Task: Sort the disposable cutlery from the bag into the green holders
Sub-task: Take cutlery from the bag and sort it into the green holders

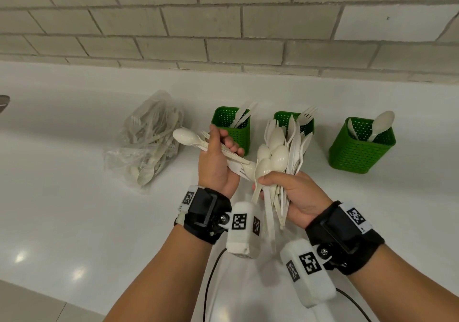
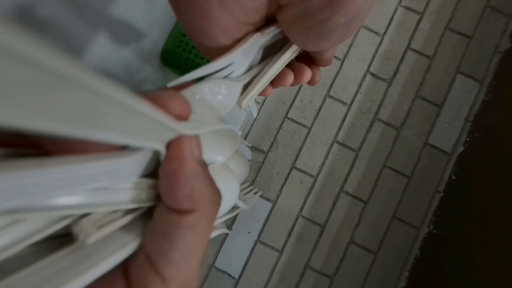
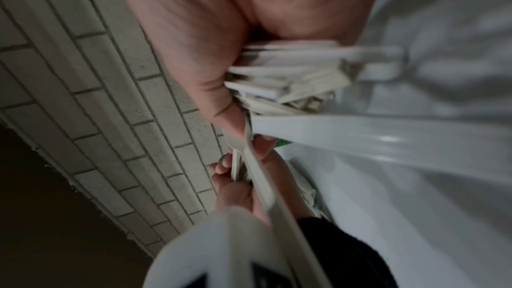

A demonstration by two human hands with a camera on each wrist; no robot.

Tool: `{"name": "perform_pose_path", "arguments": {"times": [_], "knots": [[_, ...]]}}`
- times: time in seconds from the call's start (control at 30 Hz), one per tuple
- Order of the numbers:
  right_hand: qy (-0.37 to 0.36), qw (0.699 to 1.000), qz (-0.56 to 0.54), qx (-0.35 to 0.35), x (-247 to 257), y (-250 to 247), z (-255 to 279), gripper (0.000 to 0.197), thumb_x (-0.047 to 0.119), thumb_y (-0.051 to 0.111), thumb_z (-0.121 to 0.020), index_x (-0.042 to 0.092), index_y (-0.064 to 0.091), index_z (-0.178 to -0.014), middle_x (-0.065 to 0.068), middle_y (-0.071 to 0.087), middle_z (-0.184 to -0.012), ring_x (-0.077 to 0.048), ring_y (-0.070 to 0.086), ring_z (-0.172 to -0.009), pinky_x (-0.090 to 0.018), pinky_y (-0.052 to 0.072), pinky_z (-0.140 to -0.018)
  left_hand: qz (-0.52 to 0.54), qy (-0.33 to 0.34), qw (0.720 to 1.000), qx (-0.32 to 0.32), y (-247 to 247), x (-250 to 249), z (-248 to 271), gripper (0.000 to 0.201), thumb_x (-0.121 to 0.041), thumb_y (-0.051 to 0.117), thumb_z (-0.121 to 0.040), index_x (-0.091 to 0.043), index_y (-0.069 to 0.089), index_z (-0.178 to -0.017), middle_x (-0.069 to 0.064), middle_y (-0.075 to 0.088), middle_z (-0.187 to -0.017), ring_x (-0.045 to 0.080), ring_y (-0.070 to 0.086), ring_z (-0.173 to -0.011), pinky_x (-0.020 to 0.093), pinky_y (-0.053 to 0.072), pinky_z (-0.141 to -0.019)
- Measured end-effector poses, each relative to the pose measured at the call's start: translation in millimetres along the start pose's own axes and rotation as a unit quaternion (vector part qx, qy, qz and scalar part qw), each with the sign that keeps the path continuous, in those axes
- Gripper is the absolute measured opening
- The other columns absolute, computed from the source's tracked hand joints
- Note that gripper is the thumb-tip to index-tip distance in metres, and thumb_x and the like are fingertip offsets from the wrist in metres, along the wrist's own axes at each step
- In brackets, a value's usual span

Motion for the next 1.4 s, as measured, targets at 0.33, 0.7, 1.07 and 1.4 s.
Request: {"name": "perform_pose_path", "arguments": {"times": [0.33,0.7,1.07,1.4], "knots": [[-0.010,0.999,0.049,0.008,17,-26,3,0.023,-0.013,0.061,-0.080,0.000,0.068,-0.098,-0.017,0.069,-0.079,-0.023,0.068,-0.067,-0.031,0.059,-0.060,-0.083,0.010,0.996,0.014,-20,-32,-13,0.030,-0.029,0.047,-0.102,-0.013,0.056,-0.079,0.000,0.055,-0.061,0.014,0.057,-0.056,0.028,0.051,-0.061],[-0.098,0.971,0.218,0.022,45,-46,17,0.032,-0.019,0.064,-0.076,0.007,0.070,-0.095,-0.010,0.074,-0.086,-0.020,0.070,-0.077,-0.028,0.059,-0.063,-0.479,0.172,0.842,0.178,-17,-76,5,0.029,-0.010,0.039,-0.105,0.005,0.064,-0.105,0.015,0.072,-0.099,0.009,0.070,-0.092,0.022,0.054,-0.085],[-0.246,0.955,0.163,-0.018,61,-41,19,0.033,-0.019,0.065,-0.076,0.009,0.070,-0.091,-0.019,0.071,-0.093,-0.037,0.068,-0.089,-0.047,0.058,-0.079,-0.521,0.104,0.808,0.253,-5,7,39,0.030,-0.054,0.058,-0.087,-0.026,0.054,-0.081,-0.015,0.047,-0.062,0.001,0.039,-0.052,0.020,0.034,-0.054],[-0.354,0.911,0.211,-0.013,37,-11,14,0.036,0.003,0.079,-0.076,0.003,0.064,-0.109,-0.007,0.073,-0.100,-0.018,0.070,-0.096,-0.034,0.055,-0.084,-0.426,0.043,0.840,0.333,16,26,41,0.059,0.006,0.084,-0.068,-0.006,0.062,-0.122,0.007,0.069,-0.120,0.020,0.063,-0.117,0.038,0.049,-0.102]]}}
Point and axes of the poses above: each hand's wrist, its own z-axis away from the middle knuckle, its own y-axis out of the palm, x = y × z, the point moved 4 cm from there along -z, towards the middle knuckle
